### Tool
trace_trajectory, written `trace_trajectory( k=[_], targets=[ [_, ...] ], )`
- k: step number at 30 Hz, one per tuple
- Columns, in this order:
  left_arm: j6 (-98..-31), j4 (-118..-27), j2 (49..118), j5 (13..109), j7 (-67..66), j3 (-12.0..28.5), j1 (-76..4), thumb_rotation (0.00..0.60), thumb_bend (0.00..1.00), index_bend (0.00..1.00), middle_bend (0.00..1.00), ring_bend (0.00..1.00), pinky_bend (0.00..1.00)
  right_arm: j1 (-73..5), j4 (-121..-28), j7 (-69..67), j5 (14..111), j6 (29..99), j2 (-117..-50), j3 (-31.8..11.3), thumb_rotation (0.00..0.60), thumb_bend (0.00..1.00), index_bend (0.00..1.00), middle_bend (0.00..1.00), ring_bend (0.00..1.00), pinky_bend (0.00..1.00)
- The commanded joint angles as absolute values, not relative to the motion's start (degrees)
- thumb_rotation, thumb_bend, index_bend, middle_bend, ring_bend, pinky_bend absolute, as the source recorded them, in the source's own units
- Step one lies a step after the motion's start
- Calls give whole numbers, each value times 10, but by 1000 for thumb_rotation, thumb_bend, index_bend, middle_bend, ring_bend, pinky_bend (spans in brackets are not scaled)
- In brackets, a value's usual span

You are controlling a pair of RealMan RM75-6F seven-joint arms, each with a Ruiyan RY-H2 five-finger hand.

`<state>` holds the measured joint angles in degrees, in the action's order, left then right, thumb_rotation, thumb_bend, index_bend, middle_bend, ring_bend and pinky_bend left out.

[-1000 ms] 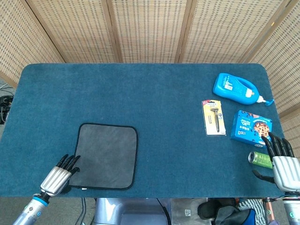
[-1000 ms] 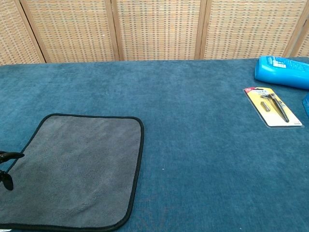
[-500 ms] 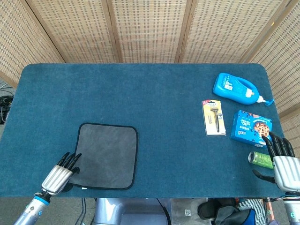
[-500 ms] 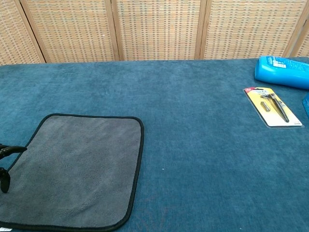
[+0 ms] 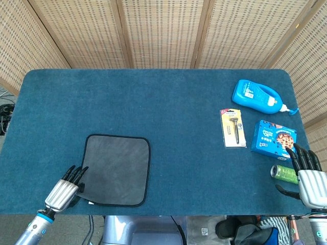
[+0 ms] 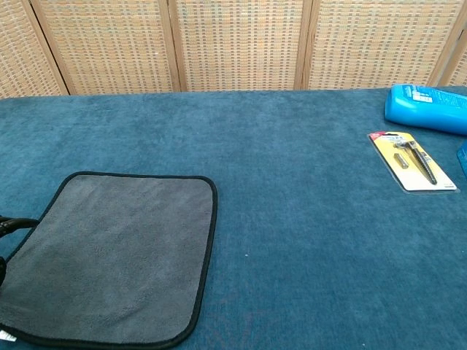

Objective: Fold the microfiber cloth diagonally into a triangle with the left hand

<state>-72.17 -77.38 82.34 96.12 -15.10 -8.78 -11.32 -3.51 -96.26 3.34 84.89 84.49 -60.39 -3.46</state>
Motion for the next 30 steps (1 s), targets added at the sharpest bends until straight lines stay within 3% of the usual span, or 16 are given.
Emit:
trace_trajectory(
  k=[1, 8, 21, 30],
  targets=[
    [-725, -776, 821, 961, -149, -85, -114, 600, 386, 593, 0, 0, 0, -35, -963, 34, 849, 845, -604, -35, 600, 0, 0, 0, 0, 0],
    [-730, -786, 811, 958, -153, -69, -125, 600, 413, 672, 0, 0, 0, -35, -963, 35, 848, 842, -604, -34, 600, 0, 0, 0, 0, 0],
    [-677, -818, 798, 927, -173, -26, -177, 600, 414, 682, 0, 0, 0, -39, -954, 36, 837, 830, -610, -35, 600, 0, 0, 0, 0, 0],
    [-620, -840, 810, 885, -207, 36, -244, 600, 415, 696, 0, 0, 0, -43, -939, 28, 821, 815, -616, -38, 600, 0, 0, 0, 0, 0]
  ],
)
